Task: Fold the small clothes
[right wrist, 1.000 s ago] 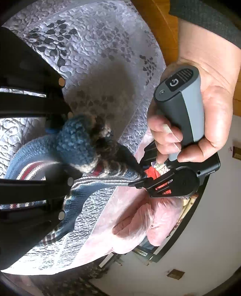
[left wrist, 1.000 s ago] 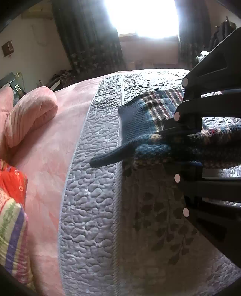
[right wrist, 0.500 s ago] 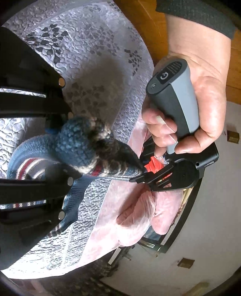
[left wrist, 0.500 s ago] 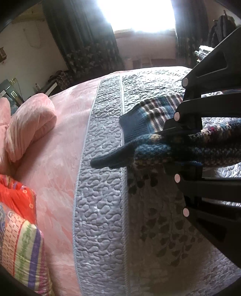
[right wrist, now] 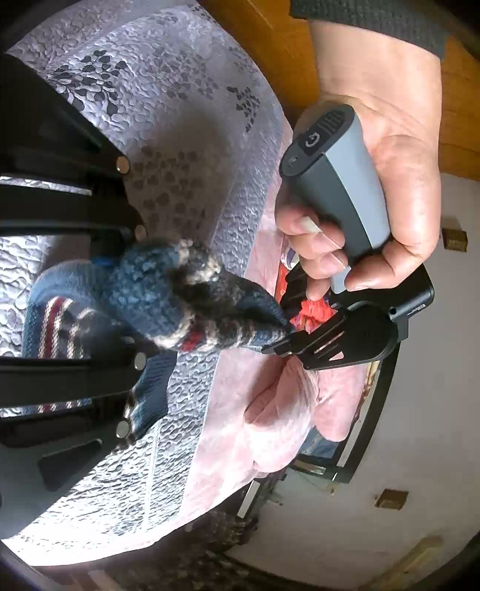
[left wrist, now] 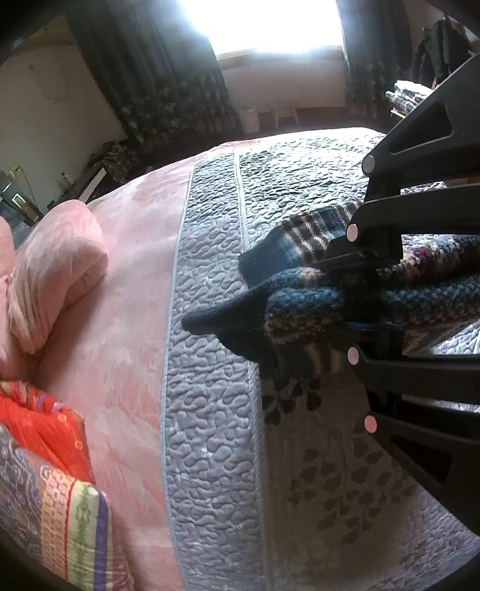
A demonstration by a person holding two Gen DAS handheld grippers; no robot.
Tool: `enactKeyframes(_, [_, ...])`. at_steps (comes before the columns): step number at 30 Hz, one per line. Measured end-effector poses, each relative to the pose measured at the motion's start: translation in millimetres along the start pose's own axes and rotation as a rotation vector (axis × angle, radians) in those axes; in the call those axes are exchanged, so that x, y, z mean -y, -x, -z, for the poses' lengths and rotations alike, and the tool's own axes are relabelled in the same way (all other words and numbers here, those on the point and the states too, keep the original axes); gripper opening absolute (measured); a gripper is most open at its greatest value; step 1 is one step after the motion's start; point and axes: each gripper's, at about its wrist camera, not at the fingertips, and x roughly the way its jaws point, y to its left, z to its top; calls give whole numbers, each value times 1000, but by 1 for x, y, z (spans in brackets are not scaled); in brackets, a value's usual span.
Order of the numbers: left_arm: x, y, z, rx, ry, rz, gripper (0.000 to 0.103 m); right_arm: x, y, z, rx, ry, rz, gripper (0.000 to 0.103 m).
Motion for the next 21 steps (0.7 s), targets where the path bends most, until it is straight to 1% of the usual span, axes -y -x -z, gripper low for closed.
enactKeyframes(11, [48, -29, -3, -17, -26, -38, 21, 41, 5, 15, -5, -71, 16, 21])
enactKeyframes(21, [83, -78, -5, -56, -46, -66, 21, 77, -1, 37, -33, -138, 24, 21])
